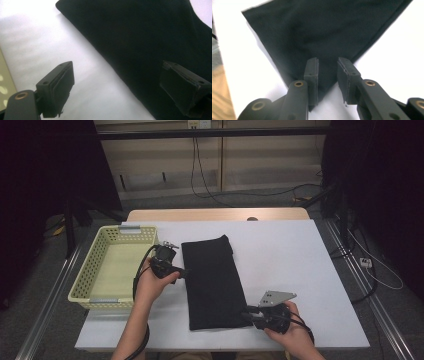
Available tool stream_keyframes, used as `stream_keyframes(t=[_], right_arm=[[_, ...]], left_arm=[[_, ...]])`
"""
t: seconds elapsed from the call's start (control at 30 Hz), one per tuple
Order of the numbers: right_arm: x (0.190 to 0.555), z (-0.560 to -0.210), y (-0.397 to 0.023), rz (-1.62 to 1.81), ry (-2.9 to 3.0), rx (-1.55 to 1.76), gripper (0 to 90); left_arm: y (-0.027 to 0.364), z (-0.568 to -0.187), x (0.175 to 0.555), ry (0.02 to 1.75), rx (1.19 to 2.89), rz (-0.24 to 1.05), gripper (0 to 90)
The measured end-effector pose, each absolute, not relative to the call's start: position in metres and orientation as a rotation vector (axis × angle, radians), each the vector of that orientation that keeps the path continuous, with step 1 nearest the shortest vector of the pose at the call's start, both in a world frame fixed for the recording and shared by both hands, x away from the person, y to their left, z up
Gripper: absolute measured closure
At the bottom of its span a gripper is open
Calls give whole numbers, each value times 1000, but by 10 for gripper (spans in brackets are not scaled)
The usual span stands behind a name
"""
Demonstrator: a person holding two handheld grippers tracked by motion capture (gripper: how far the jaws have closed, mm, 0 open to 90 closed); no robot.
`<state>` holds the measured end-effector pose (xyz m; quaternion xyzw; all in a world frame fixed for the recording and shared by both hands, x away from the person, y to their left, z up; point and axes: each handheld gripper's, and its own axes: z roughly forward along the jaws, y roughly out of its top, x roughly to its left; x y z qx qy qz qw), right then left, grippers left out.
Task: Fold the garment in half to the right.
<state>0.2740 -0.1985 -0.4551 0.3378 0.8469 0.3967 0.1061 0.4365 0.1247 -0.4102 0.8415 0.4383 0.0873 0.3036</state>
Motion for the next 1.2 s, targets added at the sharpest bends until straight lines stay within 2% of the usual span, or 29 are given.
stream_keyframes(t=[0.03, 0.1, 0.4, 0.53, 0.97, 1.2], right_arm=[[273, -456, -198, 1183, 2499, 995, 801], [272, -456, -198, 1190, 2508, 990, 862], [261, -436, -204, 1203, 2442, 975, 876], [255, -441, -210, 1211, 2452, 1030, 877], [257, -451, -211, 1184, 2489, 1049, 863], [262, -447, -214, 1211, 2478, 964, 730]], left_arm=[[124, -410, 436, 1159, 2229, 234, 134], [123, -410, 436, 1155, 2232, 229, 134], [126, -408, 434, 1156, 2231, 236, 134], [125, -408, 433, 1160, 2226, 233, 134], [128, -409, 432, 1175, 2221, 240, 134], [127, -408, 431, 1166, 2219, 238, 134]])
